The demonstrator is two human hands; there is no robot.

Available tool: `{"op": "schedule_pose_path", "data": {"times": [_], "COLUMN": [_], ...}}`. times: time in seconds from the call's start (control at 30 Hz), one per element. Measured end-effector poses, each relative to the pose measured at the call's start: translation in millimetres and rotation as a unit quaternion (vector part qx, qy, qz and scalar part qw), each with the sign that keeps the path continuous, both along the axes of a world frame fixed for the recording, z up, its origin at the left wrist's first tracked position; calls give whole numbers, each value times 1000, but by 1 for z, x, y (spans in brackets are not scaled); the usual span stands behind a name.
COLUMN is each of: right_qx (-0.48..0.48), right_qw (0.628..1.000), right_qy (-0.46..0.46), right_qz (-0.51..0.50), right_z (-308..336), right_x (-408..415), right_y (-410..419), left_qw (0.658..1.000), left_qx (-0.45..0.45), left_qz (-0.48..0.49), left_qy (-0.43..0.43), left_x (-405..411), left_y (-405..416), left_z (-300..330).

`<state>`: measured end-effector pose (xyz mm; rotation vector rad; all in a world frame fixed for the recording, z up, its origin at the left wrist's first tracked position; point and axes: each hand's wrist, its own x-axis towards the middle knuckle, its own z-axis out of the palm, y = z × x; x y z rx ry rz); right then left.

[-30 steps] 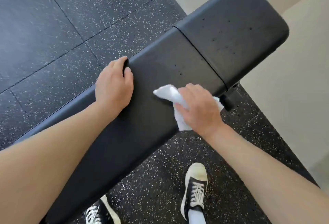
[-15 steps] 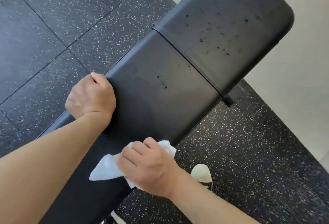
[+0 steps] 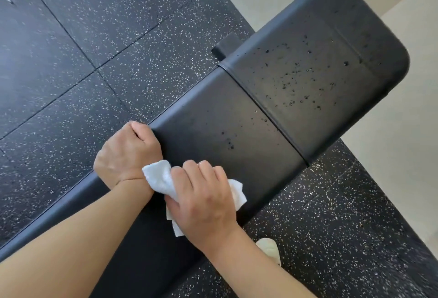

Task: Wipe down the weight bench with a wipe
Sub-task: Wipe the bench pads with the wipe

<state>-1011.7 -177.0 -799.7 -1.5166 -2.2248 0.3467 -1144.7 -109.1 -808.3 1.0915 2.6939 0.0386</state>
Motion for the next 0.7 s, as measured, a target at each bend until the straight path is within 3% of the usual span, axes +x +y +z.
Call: {"op": "schedule_pose_path", "data": {"times": [0.17,0.33,0.47,0.57,0.7], "right_qx": [-5,-11,-36,-9,47], "right_qw": [1000,997,994,994,992], "right_qy": [9,-27,-107,-93,-27], "right_qz": [-8,-77,5,55,113], "right_z": [1,7,2,2,0], "right_x": [6,-6,-28,-16,62], "right_y": [17,124,188,180,109], "left_qw": [1000,1000,1000,1000,1000], "left_qx": [-8,-1,4,4,7], "left_qz": [6,-9,-8,0,-3], "left_qy": [11,7,8,4,1], "left_x": [-2,-2,-1,-1,-3], "left_y": [-1,-2,-2,-2,-2], "left_z": [-2,-1,0,0,-2]}}
